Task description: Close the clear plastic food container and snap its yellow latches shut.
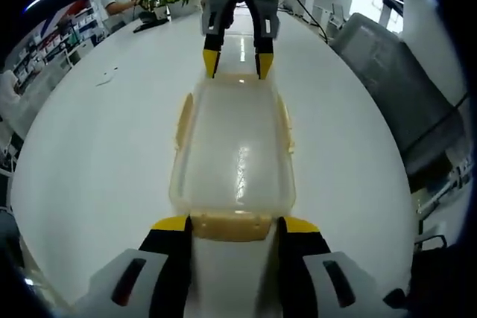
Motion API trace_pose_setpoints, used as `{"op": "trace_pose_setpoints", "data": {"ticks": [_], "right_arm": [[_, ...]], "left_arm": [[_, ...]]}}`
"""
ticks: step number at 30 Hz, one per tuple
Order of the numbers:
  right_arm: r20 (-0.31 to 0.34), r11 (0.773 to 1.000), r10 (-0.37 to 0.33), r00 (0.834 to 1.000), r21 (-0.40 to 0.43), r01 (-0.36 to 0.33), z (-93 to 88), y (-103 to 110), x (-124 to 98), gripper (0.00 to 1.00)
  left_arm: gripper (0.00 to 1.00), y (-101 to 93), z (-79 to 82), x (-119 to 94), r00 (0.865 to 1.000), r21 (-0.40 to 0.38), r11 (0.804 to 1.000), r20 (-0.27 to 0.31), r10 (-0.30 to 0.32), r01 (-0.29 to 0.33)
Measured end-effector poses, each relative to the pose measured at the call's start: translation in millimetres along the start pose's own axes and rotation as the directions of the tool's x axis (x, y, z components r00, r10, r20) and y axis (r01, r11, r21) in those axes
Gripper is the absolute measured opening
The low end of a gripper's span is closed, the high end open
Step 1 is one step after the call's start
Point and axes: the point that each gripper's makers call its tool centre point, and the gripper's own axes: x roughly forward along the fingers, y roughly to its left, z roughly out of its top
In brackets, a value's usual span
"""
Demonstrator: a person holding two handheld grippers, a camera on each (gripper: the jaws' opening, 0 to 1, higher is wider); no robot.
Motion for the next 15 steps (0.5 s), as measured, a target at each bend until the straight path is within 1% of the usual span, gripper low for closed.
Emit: {"op": "trace_pose_setpoints", "data": {"ticks": [2, 11, 15], "right_arm": [[-0.003, 1.0, 0.005, 1.0, -0.012, -0.005, -0.4, 1.1, -0.2, 0.37], [-0.01, 1.0, -0.003, 1.0, -0.017, 0.003, -1.0, -0.4, -0.1, 0.36], [-0.022, 0.999, -0.01, 1.0, -0.031, 0.009, -1.2, -1.3, -0.8, 0.35]], "left_arm": [[0.35, 0.4, -0.2, -0.4, 1.0, 0.002, 1.0, -0.004, -0.001, 0.001], [0.33, 0.3, -0.3, -1.2, 1.0, -0.011, 1.0, 0.012, 0.007, -0.007], [0.33, -0.2, 0.5, -1.3, 1.0, -0.017, 1.0, -0.01, 0.015, -0.015]]}}
